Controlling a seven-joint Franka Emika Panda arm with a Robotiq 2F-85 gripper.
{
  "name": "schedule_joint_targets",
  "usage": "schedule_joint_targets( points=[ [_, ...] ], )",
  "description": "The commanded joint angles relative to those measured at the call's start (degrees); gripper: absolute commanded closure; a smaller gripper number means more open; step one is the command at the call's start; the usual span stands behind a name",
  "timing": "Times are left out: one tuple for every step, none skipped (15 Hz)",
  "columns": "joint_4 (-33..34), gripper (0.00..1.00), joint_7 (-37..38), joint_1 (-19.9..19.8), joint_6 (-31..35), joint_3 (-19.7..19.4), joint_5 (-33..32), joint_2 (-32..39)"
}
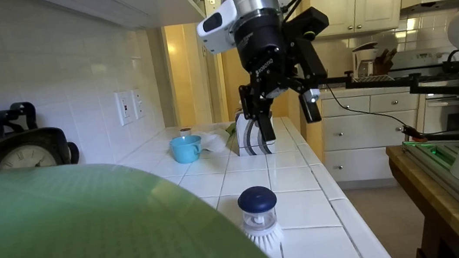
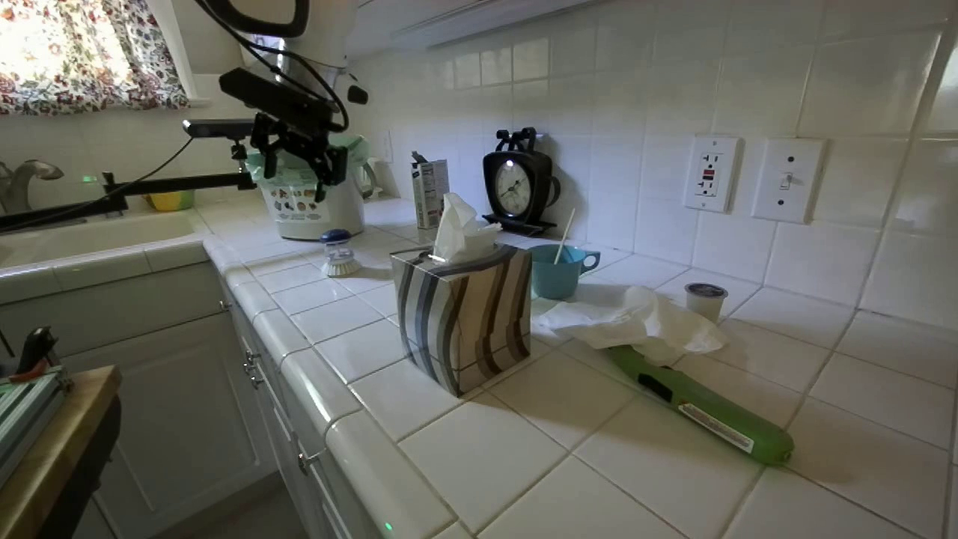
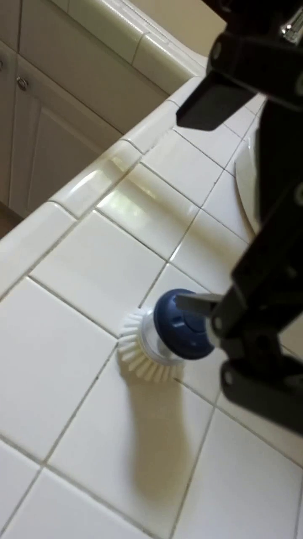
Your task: Open the left door of the top cabinet then pick up the blush and put it in the cabinet
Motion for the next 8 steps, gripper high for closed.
schedule_joint_targets(
  points=[
    [-0.39, 0.0, 1.21, -0.64, -1.67, 1.0, -1.29, 0.88],
    [-0.15, 0.0, 1.82, -0.57, -1.19, 1.15, -1.94, 1.43],
    [0.07, 0.0, 2.7, -0.52, -0.55, 1.27, -3.09, 1.83],
    [0.25, 0.0, 4.31, -0.4, 0.8, 1.38, -4.48, 2.31],
    [0.55, 0.0, 5.33, -0.37, 1.65, 1.48, -5.28, 2.87],
    [0.77, 0.0, 6.65, -0.31, 2.48, 1.6, -6.49, 3.34],
    [0.91, 0.0, 7.55, -0.29, 3.3, 1.77, -7.27, 3.76],
    [0.97, 0.0, 8.45, -0.24, 4.27, 2.03, -7.8, 4.23]
  ],
)
